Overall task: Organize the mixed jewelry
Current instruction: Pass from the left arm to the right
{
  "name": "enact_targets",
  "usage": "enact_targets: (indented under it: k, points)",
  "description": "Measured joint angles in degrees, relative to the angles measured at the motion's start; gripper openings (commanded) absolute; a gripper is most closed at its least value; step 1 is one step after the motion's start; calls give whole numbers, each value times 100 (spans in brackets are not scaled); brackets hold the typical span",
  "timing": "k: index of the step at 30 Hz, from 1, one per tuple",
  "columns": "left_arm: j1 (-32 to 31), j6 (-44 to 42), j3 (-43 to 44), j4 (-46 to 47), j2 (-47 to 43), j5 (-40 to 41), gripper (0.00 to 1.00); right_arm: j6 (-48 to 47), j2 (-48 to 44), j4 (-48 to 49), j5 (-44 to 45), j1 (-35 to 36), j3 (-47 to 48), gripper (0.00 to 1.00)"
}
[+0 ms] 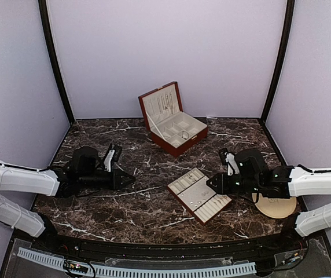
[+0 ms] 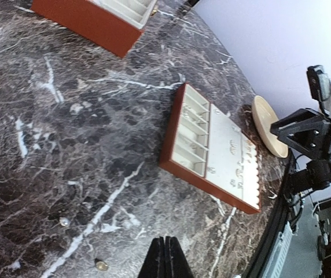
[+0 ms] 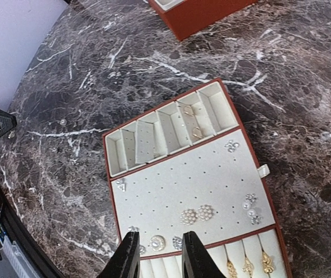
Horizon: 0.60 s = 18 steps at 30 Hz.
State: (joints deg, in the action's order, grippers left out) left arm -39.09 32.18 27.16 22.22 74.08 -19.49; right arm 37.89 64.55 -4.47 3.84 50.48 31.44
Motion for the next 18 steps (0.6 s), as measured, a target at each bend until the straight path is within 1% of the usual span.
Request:
enact_targets:
  k: [7, 10, 13, 18]
  points:
    - [-299, 52, 2, 356, -232, -509, 0, -201, -57, 614, -503, 199, 4, 27]
    - [-470, 227, 2, 608, -232, -557, 0, -223, -57, 898, -664, 389, 4, 27]
    - [-697, 474, 2, 960, -232, -428, 0, -136, -42, 1316, -765, 564, 4, 27]
    - [-1110, 1106, 111, 1370, -208, 173, 0, -31, 240, 2280, -863, 999, 4, 27]
